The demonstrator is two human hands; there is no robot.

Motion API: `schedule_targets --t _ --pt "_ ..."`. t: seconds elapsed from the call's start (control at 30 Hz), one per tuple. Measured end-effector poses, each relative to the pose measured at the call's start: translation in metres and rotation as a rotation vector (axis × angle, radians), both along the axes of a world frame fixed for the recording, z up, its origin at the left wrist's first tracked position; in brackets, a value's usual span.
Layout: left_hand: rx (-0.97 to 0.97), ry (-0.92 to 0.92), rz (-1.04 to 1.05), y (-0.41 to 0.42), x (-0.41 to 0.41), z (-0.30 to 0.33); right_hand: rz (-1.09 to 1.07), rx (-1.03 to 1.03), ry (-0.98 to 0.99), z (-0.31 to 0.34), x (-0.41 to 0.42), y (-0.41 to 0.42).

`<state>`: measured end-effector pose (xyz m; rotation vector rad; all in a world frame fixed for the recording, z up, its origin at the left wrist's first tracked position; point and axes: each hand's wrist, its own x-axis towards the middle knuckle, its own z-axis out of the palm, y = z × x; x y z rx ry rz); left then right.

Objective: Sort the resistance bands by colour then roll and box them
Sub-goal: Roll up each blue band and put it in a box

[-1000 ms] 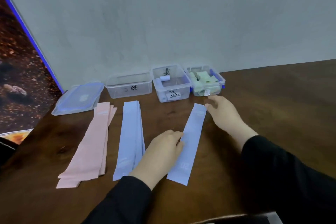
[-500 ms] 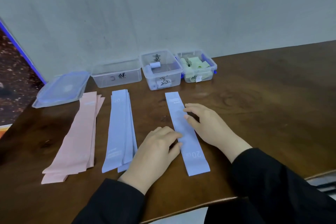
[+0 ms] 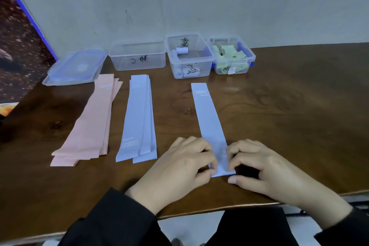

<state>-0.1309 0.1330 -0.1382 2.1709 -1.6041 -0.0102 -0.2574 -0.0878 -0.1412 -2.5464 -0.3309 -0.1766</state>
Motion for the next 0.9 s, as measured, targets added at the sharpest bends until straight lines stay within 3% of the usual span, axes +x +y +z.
schedule_targets --t 0.57,0.77,0.9 --pt "0.006 0.024 0.075 -0.002 -0.011 0.001 -0.042 0.011 -0.054 -0.004 0.011 0.003" --pt "-0.008 0.087 0.119 -0.005 -0.011 0.001 -0.041 -0.092 -0.082 -0.005 0.01 0.006" --pt "-0.004 0.036 0.112 -0.004 -0.012 0.0 -0.039 -0.134 -0.101 -0.006 0.01 0.007"
